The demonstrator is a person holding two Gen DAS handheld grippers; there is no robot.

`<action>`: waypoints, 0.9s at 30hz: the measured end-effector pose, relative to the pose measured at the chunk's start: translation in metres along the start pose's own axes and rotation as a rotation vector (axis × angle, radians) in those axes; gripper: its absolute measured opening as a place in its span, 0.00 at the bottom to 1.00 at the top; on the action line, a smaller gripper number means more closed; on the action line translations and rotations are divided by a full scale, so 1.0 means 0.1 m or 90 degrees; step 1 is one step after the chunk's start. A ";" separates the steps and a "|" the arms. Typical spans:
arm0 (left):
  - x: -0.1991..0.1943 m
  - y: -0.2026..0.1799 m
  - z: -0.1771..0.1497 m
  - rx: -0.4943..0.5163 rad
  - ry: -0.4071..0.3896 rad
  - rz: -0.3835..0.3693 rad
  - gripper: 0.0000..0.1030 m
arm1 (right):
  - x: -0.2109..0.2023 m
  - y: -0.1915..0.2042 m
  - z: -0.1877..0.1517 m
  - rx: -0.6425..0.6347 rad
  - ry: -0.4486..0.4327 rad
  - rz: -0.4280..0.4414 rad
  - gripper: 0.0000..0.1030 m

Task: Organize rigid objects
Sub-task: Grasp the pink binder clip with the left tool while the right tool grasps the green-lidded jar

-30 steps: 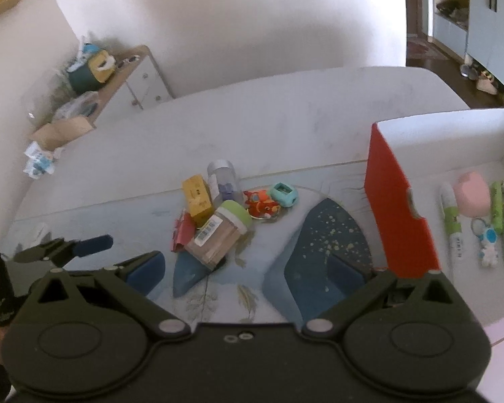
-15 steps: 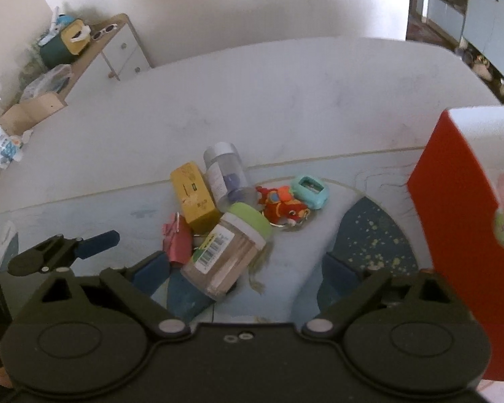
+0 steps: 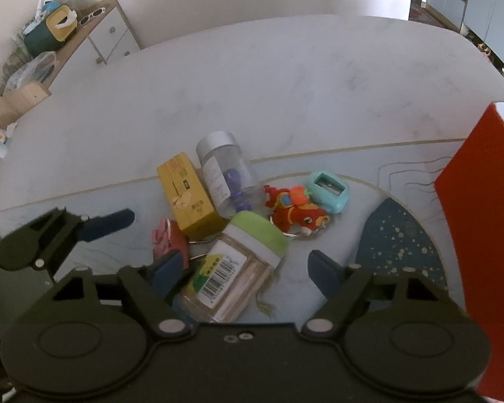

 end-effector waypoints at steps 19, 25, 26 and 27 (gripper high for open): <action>0.13 -0.10 0.04 0.057 -0.011 -0.039 0.59 | 0.15 -0.11 -0.05 0.038 0.014 0.011 0.58; 0.09 -0.14 0.02 0.056 -0.015 -0.016 0.50 | 0.10 -0.14 -0.09 0.050 0.008 0.017 0.52; 0.08 -0.16 0.03 0.058 -0.016 -0.010 0.48 | 0.09 -0.16 -0.10 0.052 0.006 0.015 0.52; 0.06 -0.17 0.02 0.056 -0.015 -0.007 0.48 | 0.08 -0.17 -0.11 0.054 0.004 0.015 0.50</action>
Point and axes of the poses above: each gripper's, at about its wrist camera, not at the fingertips, and x roughly the way its jaws point, y to its left, z to its top, the point moved 9 cm from there along x, roughly the way its jaws point, and after that the axes turned 1 degree about z, right-handed, at the moved point
